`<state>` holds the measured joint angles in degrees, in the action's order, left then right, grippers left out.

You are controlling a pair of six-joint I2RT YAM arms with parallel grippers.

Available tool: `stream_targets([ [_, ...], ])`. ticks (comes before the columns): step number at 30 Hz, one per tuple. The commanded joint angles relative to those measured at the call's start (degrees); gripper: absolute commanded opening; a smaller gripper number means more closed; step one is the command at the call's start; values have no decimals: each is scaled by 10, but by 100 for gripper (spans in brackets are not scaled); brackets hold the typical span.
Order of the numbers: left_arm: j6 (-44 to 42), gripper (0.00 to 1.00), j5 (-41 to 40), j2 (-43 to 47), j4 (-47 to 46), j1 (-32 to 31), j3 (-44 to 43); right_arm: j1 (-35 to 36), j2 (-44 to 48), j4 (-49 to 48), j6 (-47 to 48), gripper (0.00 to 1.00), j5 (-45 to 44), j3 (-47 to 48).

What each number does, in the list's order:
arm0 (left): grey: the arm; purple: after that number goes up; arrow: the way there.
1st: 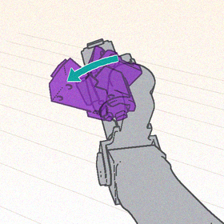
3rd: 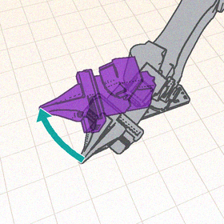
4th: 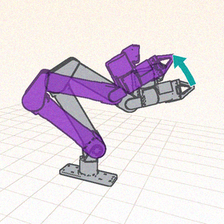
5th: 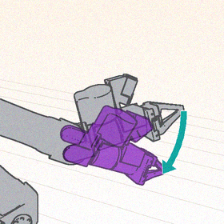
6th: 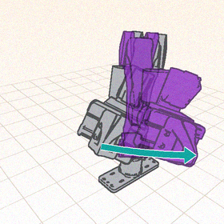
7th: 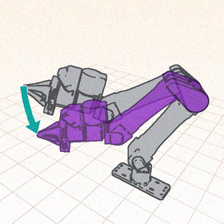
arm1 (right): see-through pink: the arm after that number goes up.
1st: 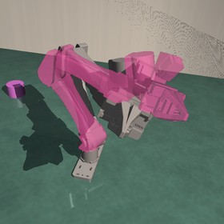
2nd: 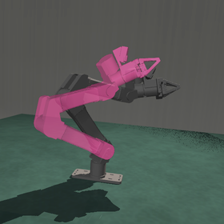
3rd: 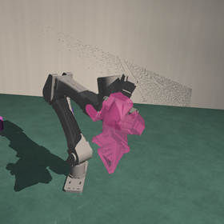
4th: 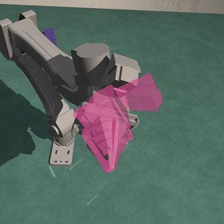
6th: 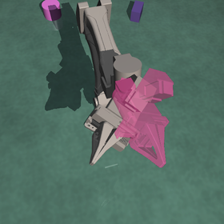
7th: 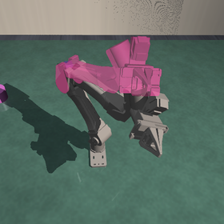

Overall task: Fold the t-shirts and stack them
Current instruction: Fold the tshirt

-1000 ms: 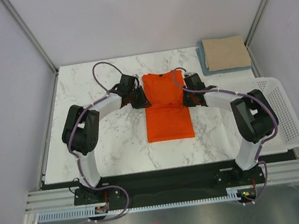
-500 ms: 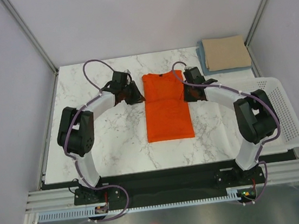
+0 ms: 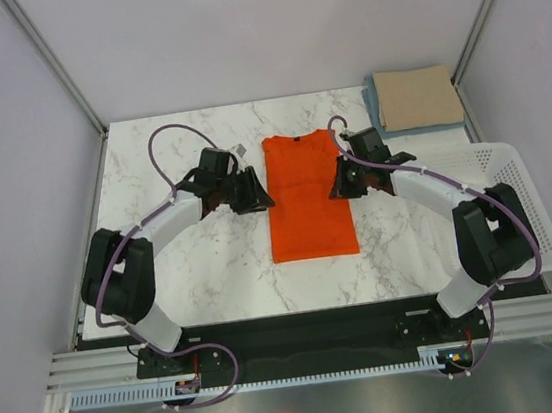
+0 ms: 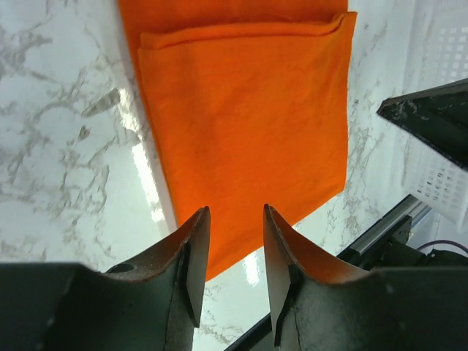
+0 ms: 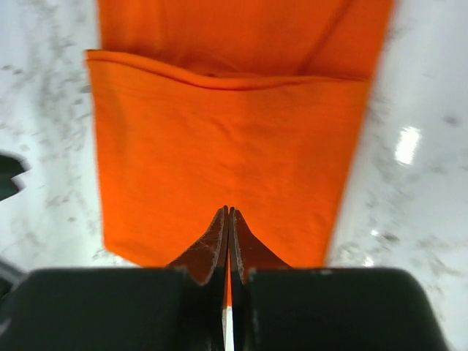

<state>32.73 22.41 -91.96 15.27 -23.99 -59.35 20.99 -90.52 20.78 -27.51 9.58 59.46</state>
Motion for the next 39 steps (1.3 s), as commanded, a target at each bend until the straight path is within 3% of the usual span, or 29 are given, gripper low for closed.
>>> stream_targets([
  [1, -12, 42, 49, -51, -32, -2, -66, 1, -55, -92, 3, 3, 146, 40],
  [11, -38, 41, -8, -194, -31, 2, -163, -36, -213, -64, 74, 1, 127, 148],
  [19, -50, 40, -113, -237, -30, 9, -144, -41, -245, -60, 92, 1, 103, 146],
  [30, -44, 40, -102, -199, 3, 17, -150, -43, -180, -6, 57, 14, 76, 181],
  [36, -39, 47, -43, -109, 35, 17, -116, -44, -104, 101, -29, 32, -27, 163],
  [39, -24, 48, -2, -51, 46, 17, -60, -39, -32, 121, -105, 41, -65, 98],
])
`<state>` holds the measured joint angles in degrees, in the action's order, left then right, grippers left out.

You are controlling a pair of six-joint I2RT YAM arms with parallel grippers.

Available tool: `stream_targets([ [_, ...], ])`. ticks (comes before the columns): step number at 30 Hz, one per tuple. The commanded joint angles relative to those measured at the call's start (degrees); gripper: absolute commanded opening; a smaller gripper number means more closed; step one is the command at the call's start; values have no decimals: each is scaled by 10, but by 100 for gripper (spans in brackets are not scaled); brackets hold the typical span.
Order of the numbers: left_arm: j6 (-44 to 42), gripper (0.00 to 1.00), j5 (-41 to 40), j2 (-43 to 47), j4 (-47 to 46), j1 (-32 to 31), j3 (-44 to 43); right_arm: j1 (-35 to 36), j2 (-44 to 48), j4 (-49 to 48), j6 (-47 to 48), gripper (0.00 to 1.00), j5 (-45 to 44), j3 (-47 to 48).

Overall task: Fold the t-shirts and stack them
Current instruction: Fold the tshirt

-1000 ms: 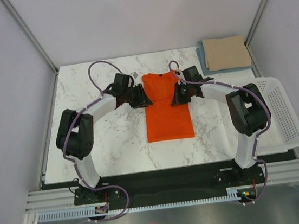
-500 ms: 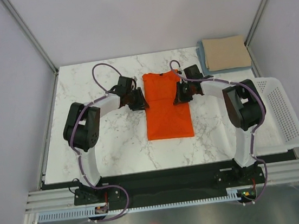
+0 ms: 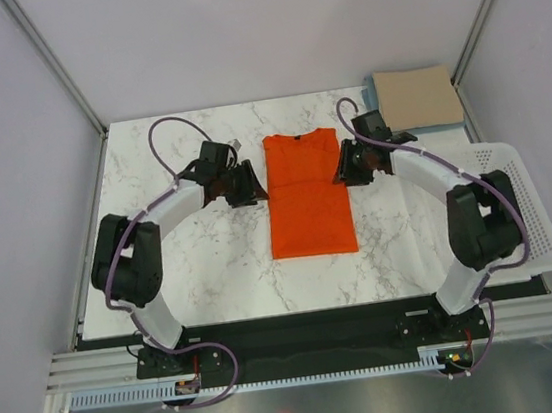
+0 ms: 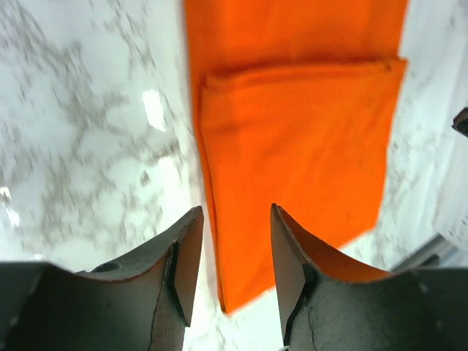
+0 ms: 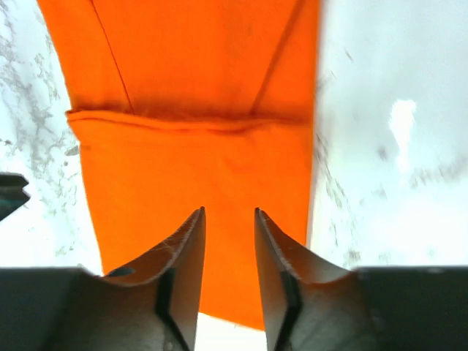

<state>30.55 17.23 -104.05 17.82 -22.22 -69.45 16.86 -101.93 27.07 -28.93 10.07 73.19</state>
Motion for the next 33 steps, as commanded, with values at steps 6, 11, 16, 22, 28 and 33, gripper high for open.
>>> stream_targets([
  [6, 36, 56, 91, 184, 10, -27, 198, 10, 213, 67, -209, 52, -91, -195],
  [11, 72, 61, 86, 245, -35, -45, 280, 28, 265, 48, -248, 56, -88, -281],
  [16, 89, 63, 104, 234, -78, -46, 341, 57, 267, 4, -274, 55, -85, -328],
  [22, 89, 63, 104, 208, -78, -48, 368, 85, 277, -16, -304, 55, -112, -357],
  [28, 89, 63, 104, 185, -78, -50, 368, 99, 281, -42, -332, 53, -130, -385],
  [33, 89, 63, 104, 170, -78, -55, 364, 103, 278, -50, -336, 50, -136, -391],
])
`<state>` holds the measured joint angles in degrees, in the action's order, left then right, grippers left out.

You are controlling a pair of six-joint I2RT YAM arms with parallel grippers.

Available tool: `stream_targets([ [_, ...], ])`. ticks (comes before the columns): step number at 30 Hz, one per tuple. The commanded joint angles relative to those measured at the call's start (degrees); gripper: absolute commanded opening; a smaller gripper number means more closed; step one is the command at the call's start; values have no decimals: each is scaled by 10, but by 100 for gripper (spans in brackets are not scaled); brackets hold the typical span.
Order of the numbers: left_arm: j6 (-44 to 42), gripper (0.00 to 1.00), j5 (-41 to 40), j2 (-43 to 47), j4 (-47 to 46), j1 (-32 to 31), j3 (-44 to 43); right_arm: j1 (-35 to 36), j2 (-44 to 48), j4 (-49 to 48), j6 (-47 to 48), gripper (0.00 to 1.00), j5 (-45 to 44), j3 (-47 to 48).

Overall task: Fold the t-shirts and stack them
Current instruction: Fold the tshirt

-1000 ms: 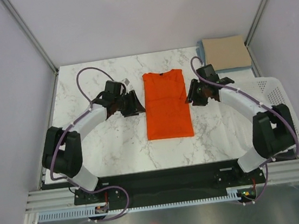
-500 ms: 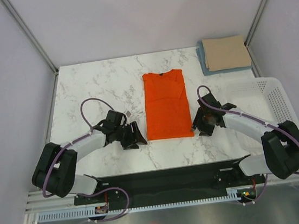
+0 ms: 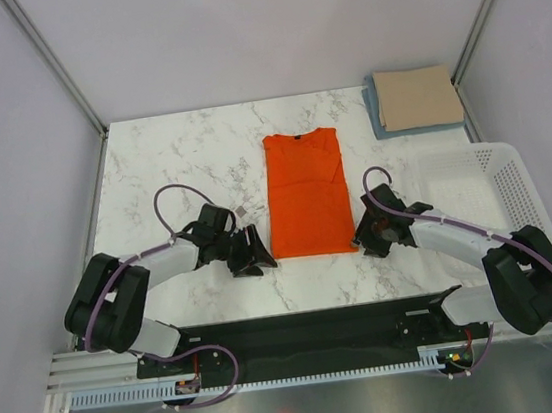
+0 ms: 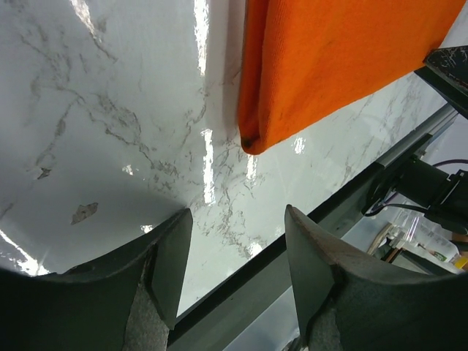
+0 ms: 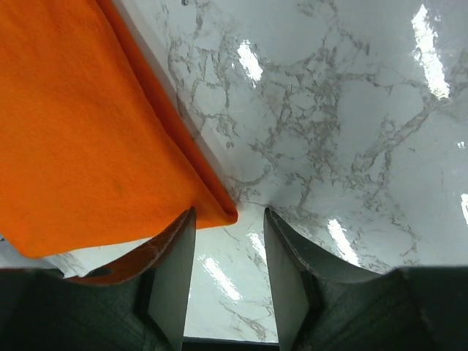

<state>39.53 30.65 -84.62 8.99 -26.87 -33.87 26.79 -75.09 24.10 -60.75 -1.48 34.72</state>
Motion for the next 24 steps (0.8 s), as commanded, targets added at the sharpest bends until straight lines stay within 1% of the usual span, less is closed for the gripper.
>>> stream_targets([
  [1, -1, 63, -31, -26, 10, -11, 6, 5, 10, -20, -18, 50, -23, -9],
  [8, -1, 63, -31, -51, 10, -15, -3, 6, 7, -36, -21, 44, -26, -23],
  [12, -1, 63, -31, -60, 10, -15, -8, 7, 3, -41, -18, 38, -23, -25],
  [24, -1, 63, -31, -59, 10, -16, -12, 9, -3, -54, -9, 35, -19, -29],
])
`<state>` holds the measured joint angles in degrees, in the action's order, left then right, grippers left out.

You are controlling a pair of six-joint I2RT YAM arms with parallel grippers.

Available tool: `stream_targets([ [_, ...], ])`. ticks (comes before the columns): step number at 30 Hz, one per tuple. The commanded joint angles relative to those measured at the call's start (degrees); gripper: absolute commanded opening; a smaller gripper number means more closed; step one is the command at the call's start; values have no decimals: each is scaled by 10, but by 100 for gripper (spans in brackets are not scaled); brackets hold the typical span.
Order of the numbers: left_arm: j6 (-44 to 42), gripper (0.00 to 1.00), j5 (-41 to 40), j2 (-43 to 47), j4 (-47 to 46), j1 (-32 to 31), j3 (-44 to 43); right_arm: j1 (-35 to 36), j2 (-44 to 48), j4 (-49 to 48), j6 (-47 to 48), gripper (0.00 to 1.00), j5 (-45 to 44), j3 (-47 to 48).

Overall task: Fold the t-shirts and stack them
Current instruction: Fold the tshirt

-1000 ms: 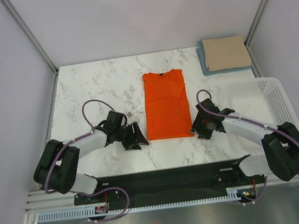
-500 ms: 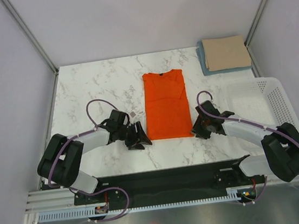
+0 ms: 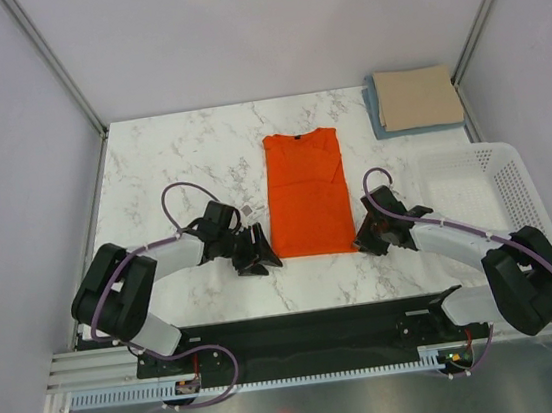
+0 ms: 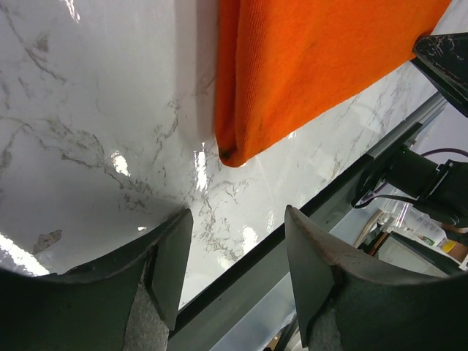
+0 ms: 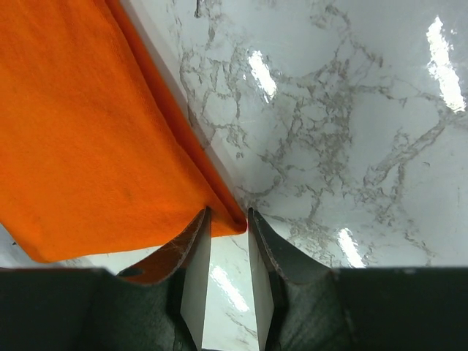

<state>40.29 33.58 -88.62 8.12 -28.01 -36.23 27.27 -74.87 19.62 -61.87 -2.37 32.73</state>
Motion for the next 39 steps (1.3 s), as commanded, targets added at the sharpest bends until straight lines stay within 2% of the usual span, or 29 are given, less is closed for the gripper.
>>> stream_targets([
  [1, -8, 63, -60, -15, 19, -5, 13, 4, -6, -9, 3, 35, -10, -9],
  [10, -8, 63, -60, 85, 19, -5, 25, 3, -5, -13, 9, 34, -6, -14],
  [34, -8, 63, -60, 173, 19, -5, -16, 4, 4, -20, 16, 34, 7, -13],
  [35, 15, 99, 17, 177, -48, -5, -21, 4, 5, -19, 17, 34, 8, -11],
  [38, -49, 100, -18, 191, 1, -5, -53, 4, 7, -20, 19, 34, 10, -7],
  [39, -72, 100, -59, 195, 21, -6, -82, 3, 10, -19, 20, 34, 10, -7],
])
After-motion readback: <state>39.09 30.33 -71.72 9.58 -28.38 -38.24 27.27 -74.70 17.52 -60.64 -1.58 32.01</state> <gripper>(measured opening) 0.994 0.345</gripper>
